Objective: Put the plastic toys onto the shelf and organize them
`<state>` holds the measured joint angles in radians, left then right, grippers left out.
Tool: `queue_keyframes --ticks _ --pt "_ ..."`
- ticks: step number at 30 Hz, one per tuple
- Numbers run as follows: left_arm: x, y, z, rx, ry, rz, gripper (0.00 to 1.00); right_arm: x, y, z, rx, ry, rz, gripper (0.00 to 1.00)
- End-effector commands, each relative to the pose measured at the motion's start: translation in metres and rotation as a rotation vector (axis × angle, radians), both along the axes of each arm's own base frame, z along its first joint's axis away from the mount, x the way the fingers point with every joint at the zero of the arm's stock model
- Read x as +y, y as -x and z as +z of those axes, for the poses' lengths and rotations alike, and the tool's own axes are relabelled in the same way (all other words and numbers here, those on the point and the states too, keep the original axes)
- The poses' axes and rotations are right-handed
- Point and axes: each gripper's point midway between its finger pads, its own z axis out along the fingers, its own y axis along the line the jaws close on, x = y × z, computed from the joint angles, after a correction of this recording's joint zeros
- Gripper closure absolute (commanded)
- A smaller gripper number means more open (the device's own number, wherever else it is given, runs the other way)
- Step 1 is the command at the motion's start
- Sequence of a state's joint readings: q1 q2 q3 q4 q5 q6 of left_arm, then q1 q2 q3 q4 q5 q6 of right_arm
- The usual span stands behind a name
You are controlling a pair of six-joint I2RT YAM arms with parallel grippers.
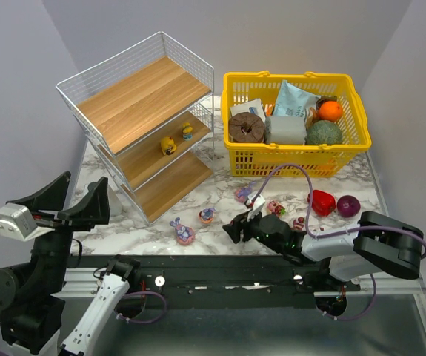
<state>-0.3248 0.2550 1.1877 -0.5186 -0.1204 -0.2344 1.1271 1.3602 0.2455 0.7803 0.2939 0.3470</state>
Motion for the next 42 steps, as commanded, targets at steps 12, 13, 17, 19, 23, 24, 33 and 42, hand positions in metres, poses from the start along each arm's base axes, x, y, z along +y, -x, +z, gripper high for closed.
queue_keyframes --ticks 12,13,17,19,23,24,33,42 --pt "0.004 0.008 0.004 -0.005 0.005 0.008 0.01 -0.007 -0.002 -0.019 0.015 -0.001 -0.051 0.34" --pt "0.005 0.008 0.004 -0.006 0.006 0.009 0.01 -0.007 -0.002 -0.02 0.018 0.001 -0.055 0.36" --pt "0.004 0.006 0.003 -0.003 0.0 0.009 0.01 -0.012 -0.01 -0.021 0.012 -0.005 -0.114 0.48" --pt "0.004 0.005 0.001 0.002 -0.001 0.009 0.01 -0.013 -0.013 -0.021 0.007 -0.003 -0.129 0.58" --pt "0.004 0.002 -0.003 0.01 -0.002 0.015 0.01 -0.006 -0.016 -0.013 -0.009 -0.002 -0.122 0.73" --pt "0.004 0.0 -0.005 0.016 -0.002 0.019 0.01 -0.003 -0.017 -0.012 -0.004 0.016 -0.121 0.75" --pt "0.022 0.003 -0.015 0.054 0.025 0.107 0.01 0.023 -0.014 0.054 0.052 0.049 -0.125 0.9" --pt "0.062 -0.002 -0.054 0.156 0.099 0.324 0.01 0.099 -0.008 0.168 0.0 0.01 -0.109 0.91"
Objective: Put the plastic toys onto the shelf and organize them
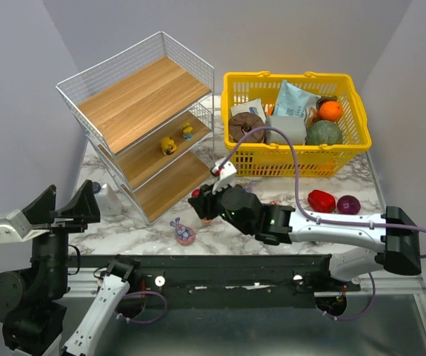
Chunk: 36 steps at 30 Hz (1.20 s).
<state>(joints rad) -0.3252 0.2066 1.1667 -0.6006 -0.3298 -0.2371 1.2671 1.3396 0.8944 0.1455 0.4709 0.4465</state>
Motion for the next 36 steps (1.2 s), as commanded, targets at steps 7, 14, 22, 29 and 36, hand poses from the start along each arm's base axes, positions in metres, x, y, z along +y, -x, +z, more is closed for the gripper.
queue_keyframes --ticks 7,14,22,29,36 --pt "0.046 -0.003 -0.065 0.145 0.113 0.265 0.01 0.07 -0.022 0.062 -0.032 0.037 -0.092 0.91" --pt "0.063 0.004 -0.097 0.11 0.181 0.349 0.01 0.121 -0.035 0.091 -0.065 -0.002 -0.107 0.91" --pt "0.07 0.001 -0.114 0.136 0.197 0.389 0.01 0.152 -0.044 0.105 -0.075 -0.01 -0.118 0.91" --pt "0.073 0.004 -0.107 0.12 0.193 0.389 0.01 0.16 -0.053 0.09 -0.075 0.043 -0.171 0.9" --pt "0.073 0.004 -0.101 0.129 0.165 0.379 0.01 0.154 -0.059 0.079 -0.091 0.104 -0.212 0.87"
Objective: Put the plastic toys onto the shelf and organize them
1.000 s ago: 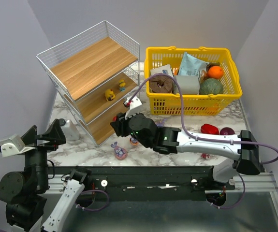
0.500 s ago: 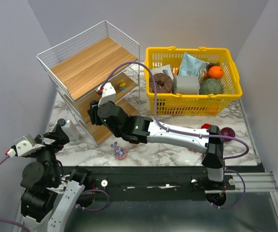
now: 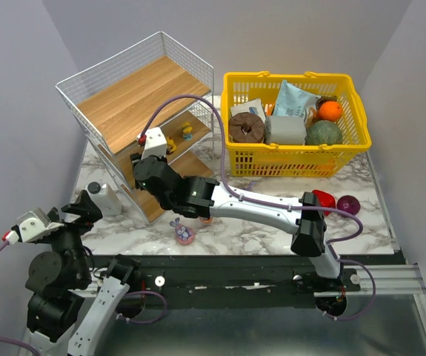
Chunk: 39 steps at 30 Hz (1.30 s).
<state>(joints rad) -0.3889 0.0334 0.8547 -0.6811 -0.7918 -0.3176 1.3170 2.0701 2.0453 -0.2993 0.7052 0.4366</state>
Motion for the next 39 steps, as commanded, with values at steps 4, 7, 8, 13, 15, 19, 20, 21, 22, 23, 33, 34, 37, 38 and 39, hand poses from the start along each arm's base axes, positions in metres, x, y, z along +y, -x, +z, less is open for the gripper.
queue_keyframes --ticks 4,7,8,13,15,19,20,21,22,23,33,34,37,38,39 --pt "0.01 0.024 0.021 -0.09 0.022 -0.004 0.01 -0.005 -0.006 -0.005 -0.03 0.075 -0.063 0.85" --pt "0.008 0.023 0.022 -0.092 0.017 -0.019 0.01 -0.002 -0.007 -0.009 -0.03 0.085 -0.062 0.82" --pt "0.008 0.023 0.022 -0.089 0.014 -0.018 0.01 -0.002 -0.008 -0.011 -0.029 0.088 -0.064 0.79" --pt "0.01 0.025 0.023 -0.092 0.012 -0.016 0.01 -0.001 -0.007 -0.019 -0.017 0.101 -0.065 0.75" --pt "0.01 0.026 0.023 -0.092 0.009 -0.017 0.01 -0.002 -0.007 -0.02 -0.011 0.102 -0.066 0.74" --pt "0.01 0.026 0.022 -0.092 0.009 -0.02 0.01 -0.004 -0.005 -0.021 0.002 0.096 -0.064 0.72" --pt "0.01 0.027 0.022 -0.094 0.008 -0.02 0.01 -0.005 -0.004 -0.025 0.004 0.104 -0.063 0.72" --pt "0.011 0.027 0.023 -0.095 0.009 -0.02 0.01 -0.005 -0.003 -0.025 0.006 0.106 -0.064 0.72" --pt "0.011 0.027 0.022 -0.094 0.009 -0.018 0.01 -0.006 -0.003 -0.028 0.012 0.104 -0.065 0.72" --pt "0.011 0.027 0.022 -0.094 0.009 -0.019 0.01 -0.006 -0.003 -0.028 0.013 0.104 -0.065 0.72" --pt "0.013 0.027 0.019 -0.088 0.007 -0.015 0.01 -0.012 0.001 -0.036 0.044 0.097 -0.072 0.71" --pt "0.013 0.027 0.018 -0.087 0.006 -0.012 0.01 -0.011 0.002 -0.036 0.044 0.097 -0.07 0.71" --pt "0.014 0.027 0.018 -0.088 0.009 -0.012 0.01 -0.011 0.001 -0.039 0.044 0.116 -0.071 0.66" --pt "0.014 0.027 0.018 -0.088 0.008 -0.013 0.01 -0.01 0.001 -0.037 0.042 0.114 -0.072 0.63" --pt "0.014 0.027 0.018 -0.089 0.009 -0.015 0.01 -0.011 0.001 -0.038 0.042 0.12 -0.072 0.61"
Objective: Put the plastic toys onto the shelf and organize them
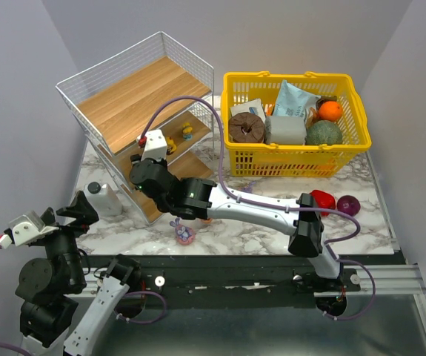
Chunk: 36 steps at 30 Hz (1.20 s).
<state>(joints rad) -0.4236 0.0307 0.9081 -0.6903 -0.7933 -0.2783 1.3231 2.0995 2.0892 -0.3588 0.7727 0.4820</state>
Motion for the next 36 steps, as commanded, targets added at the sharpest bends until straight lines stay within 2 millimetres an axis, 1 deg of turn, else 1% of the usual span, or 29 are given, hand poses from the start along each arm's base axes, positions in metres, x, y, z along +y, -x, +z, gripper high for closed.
queue_keyframes --ticks 1,2,8,11,13,14,15,16,17,18,19,20,23,25,26,27,29,30,31,32,33,34,36 --pt "0.012 0.018 0.003 -0.061 0.028 0.016 0.01 -0.005 0.004 -0.034 0.032 0.115 -0.002 0.59" --pt "0.012 0.018 0.004 -0.063 0.029 0.016 0.01 -0.005 0.003 -0.033 0.028 0.117 -0.003 0.55" --pt "0.012 0.017 0.002 -0.059 0.028 0.016 0.01 -0.004 0.001 -0.036 0.021 0.128 -0.017 0.43" --pt "0.012 0.018 0.003 -0.059 0.027 0.018 0.01 -0.003 0.0 -0.034 0.016 0.125 -0.017 0.38" --pt "0.012 0.018 0.003 -0.059 0.026 0.017 0.01 -0.002 0.0 -0.032 0.013 0.121 -0.013 0.33" --pt "0.013 0.018 0.003 -0.06 0.028 0.016 0.01 -0.003 0.0 -0.032 0.011 0.117 -0.014 0.29" --pt "0.013 0.018 0.003 -0.059 0.027 0.02 0.01 -0.003 0.0 -0.024 0.006 0.091 -0.013 0.27" --pt "0.013 0.018 0.003 -0.06 0.026 0.018 0.01 -0.003 0.0 -0.023 0.004 0.085 -0.013 0.26" --pt "0.013 0.018 0.003 -0.059 0.025 0.02 0.01 -0.004 0.001 -0.028 0.005 0.091 -0.006 0.25" --pt "0.014 0.019 0.003 -0.059 0.027 0.02 0.01 -0.003 0.002 -0.024 0.003 0.07 0.001 0.23" --pt "0.013 0.018 0.003 -0.059 0.025 0.019 0.01 -0.004 0.003 -0.018 -0.001 0.059 0.004 0.23" --pt "0.014 0.018 0.003 -0.057 0.025 0.02 0.01 -0.005 0.004 -0.021 0.004 0.064 0.011 0.21" --pt "0.013 0.018 0.003 -0.056 0.024 0.018 0.01 -0.009 0.006 -0.014 0.003 0.051 0.02 0.18" --pt "0.013 0.018 0.002 -0.056 0.026 0.015 0.01 -0.013 0.008 -0.017 0.006 0.058 0.021 0.17" --pt "0.013 0.018 0.003 -0.056 0.026 0.014 0.01 -0.017 0.009 -0.011 0.006 0.043 0.027 0.16" --pt "0.013 0.018 0.002 -0.055 0.025 0.014 0.01 -0.02 0.011 -0.016 0.007 0.048 0.03 0.16" --pt "0.012 0.018 0.002 -0.055 0.027 0.006 0.01 -0.023 0.013 -0.014 0.004 0.04 0.043 0.15" --pt "0.011 0.018 0.001 -0.056 0.027 0.001 0.01 -0.024 0.014 -0.001 -0.01 -0.001 0.054 0.15" --pt "0.011 0.018 0.001 -0.056 0.03 -0.001 0.01 -0.026 0.016 -0.009 -0.015 0.025 0.072 0.15" --pt "0.01 0.017 0.001 -0.058 0.032 -0.008 0.01 -0.026 0.018 -0.007 -0.017 0.019 0.093 0.15" --pt "0.009 0.017 0.002 -0.065 0.038 -0.015 0.01 -0.026 0.02 0.0 -0.025 0.0 0.108 0.15" --pt "0.008 0.017 0.002 -0.07 0.039 -0.019 0.01 -0.028 0.023 -0.003 -0.028 0.016 0.123 0.15" --pt "0.004 0.017 0.007 -0.093 0.052 -0.041 0.01 -0.031 0.025 -0.003 -0.025 0.013 0.14 0.15"
